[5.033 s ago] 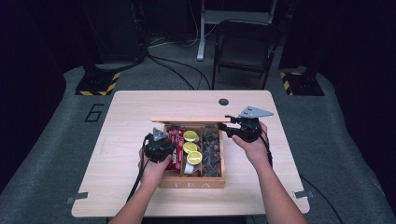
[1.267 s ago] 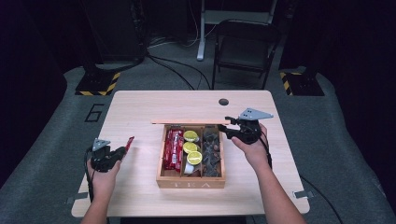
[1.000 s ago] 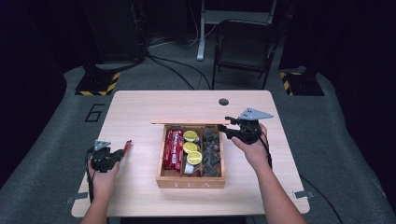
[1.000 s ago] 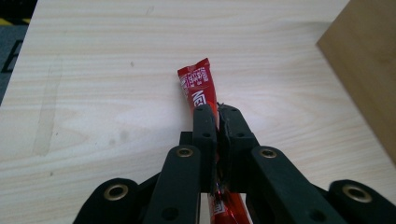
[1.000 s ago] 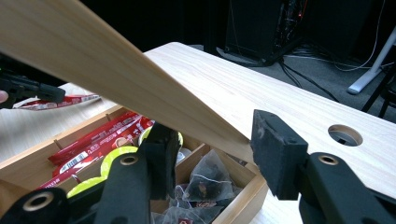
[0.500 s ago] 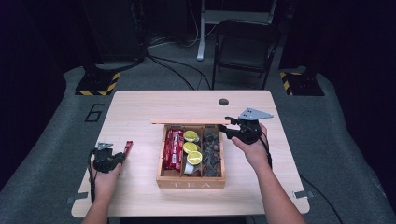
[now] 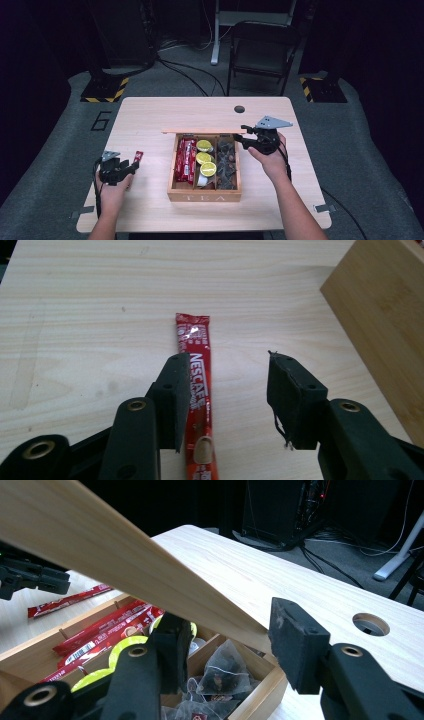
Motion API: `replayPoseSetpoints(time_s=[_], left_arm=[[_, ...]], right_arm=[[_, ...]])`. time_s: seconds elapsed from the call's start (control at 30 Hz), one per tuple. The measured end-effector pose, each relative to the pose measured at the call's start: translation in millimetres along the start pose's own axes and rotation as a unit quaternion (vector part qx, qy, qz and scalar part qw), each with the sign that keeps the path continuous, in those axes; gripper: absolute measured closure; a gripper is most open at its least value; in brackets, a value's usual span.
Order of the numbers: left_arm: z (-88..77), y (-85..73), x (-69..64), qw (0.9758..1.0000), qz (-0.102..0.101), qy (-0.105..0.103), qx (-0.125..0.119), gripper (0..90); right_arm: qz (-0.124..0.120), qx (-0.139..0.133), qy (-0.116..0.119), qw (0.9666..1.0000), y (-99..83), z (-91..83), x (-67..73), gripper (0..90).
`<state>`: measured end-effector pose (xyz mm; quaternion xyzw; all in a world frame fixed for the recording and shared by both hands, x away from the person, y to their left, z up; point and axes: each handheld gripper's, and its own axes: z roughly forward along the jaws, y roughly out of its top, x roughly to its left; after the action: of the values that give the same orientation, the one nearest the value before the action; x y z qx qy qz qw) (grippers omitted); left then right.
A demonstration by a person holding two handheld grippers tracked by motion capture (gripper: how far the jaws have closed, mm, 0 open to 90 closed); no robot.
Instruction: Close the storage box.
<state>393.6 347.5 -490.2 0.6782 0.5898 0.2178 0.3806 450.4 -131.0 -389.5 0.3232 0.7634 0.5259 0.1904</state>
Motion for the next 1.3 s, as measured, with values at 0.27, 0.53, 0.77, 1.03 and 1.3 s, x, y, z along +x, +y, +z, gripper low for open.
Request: replayPoseSetpoints(time_s=[0.27, 0.53, 0.77, 1.03, 1.3], left_arm=[[-6.3, 9.7, -19.8, 0.9991, 0.033, -0.026, 0.0, 49.4], [-18.1, 23.6, -43.8, 0.9963, 0.067, -0.052, -0.014, 50.7], [-28.5, 34.2, -62.6, 0.9929, 0.084, -0.077, -0.034, 53.6], [-39.8, 45.3, -82.2, 0.9879, 0.113, -0.096, -0.047, 53.5], [-46.0, 56.0, -98.0, 0.9826, 0.135, -0.119, -0.048, 51.5]], right_arm=[[0.0, 0.002, 0.0, 1.0, 0.0, -0.1, 0.5, 51.3], [-0.003, 0.003, -0.002, 1.0, -0.4, -0.4, 1.4, 51.5], [-0.003, 0.007, -0.005, 1.0, -1.6, -1.3, 4.0, 51.5], [-0.005, 0.007, -0.008, 0.9999, -4.6, -2.4, 6.5, 51.5], [-0.005, 0.011, -0.008, 0.9999, -7.0, -3.4, 8.5, 51.2]])
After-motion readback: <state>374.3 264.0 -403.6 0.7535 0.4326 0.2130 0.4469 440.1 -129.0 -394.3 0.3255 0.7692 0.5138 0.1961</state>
